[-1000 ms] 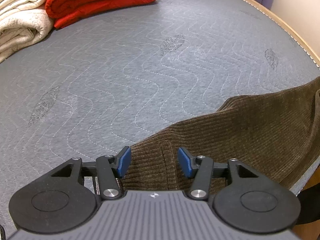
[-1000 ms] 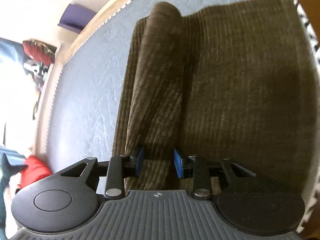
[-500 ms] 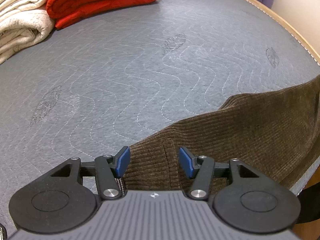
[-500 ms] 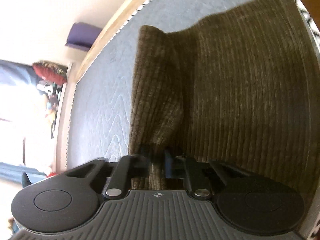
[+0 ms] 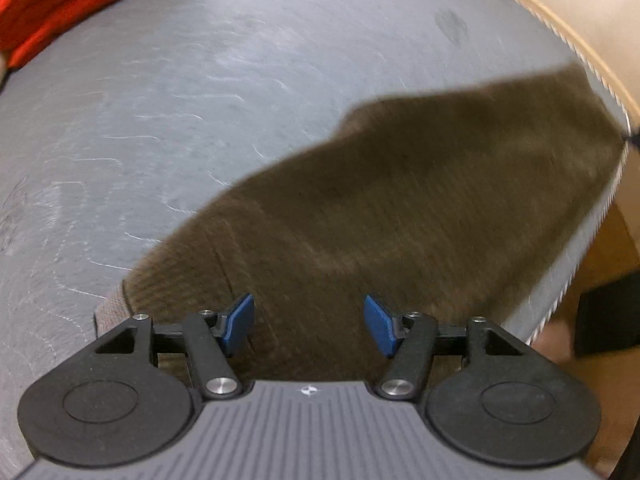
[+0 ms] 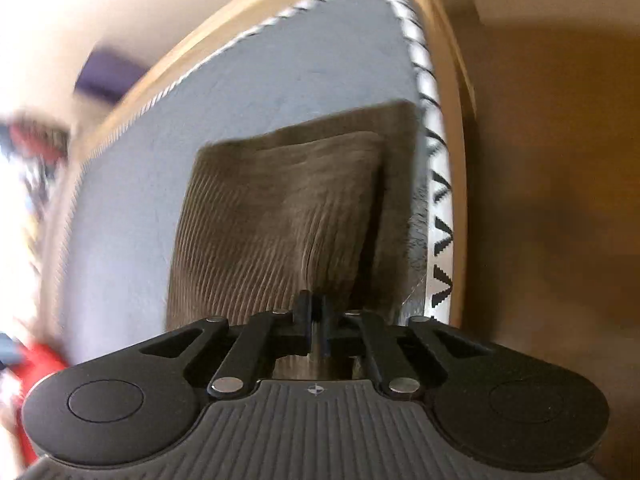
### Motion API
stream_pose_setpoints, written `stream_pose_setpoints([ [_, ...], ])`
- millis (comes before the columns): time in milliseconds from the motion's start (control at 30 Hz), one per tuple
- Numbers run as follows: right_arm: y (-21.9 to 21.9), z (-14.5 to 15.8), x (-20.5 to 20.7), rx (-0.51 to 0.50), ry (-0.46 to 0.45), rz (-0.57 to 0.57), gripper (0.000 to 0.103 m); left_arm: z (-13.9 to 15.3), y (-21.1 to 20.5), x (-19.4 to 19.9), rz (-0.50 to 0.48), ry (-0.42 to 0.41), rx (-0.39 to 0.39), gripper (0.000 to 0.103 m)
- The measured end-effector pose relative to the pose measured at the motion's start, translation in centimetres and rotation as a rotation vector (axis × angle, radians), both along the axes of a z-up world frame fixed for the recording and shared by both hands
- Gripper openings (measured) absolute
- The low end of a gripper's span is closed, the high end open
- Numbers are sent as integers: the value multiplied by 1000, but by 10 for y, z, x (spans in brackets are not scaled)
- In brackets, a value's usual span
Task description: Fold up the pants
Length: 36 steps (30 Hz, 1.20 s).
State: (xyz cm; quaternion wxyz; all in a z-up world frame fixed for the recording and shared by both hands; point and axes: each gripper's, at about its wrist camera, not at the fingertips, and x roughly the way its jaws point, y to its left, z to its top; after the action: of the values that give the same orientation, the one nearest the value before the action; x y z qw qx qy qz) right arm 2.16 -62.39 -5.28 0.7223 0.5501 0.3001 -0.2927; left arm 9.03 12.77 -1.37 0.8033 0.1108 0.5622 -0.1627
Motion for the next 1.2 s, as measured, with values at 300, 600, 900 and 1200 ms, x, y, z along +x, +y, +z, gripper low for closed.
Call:
stream_pose_setpoints([
  [300,-38,-16,-16,12,-123,-80,39,-24,-2,-24,-145,77,1,71],
  [600,-51,-21,3,-40,-133,-78,40,-49,50,-41,-76,134,-15,70],
  [900,-50,-16,13,-153,-75,-45,15,-61,16,-54,-285,22,196,59],
  [1200,-38,32,9,-393,-132,-25,10,-14,40,-61,-267,21,23,2],
])
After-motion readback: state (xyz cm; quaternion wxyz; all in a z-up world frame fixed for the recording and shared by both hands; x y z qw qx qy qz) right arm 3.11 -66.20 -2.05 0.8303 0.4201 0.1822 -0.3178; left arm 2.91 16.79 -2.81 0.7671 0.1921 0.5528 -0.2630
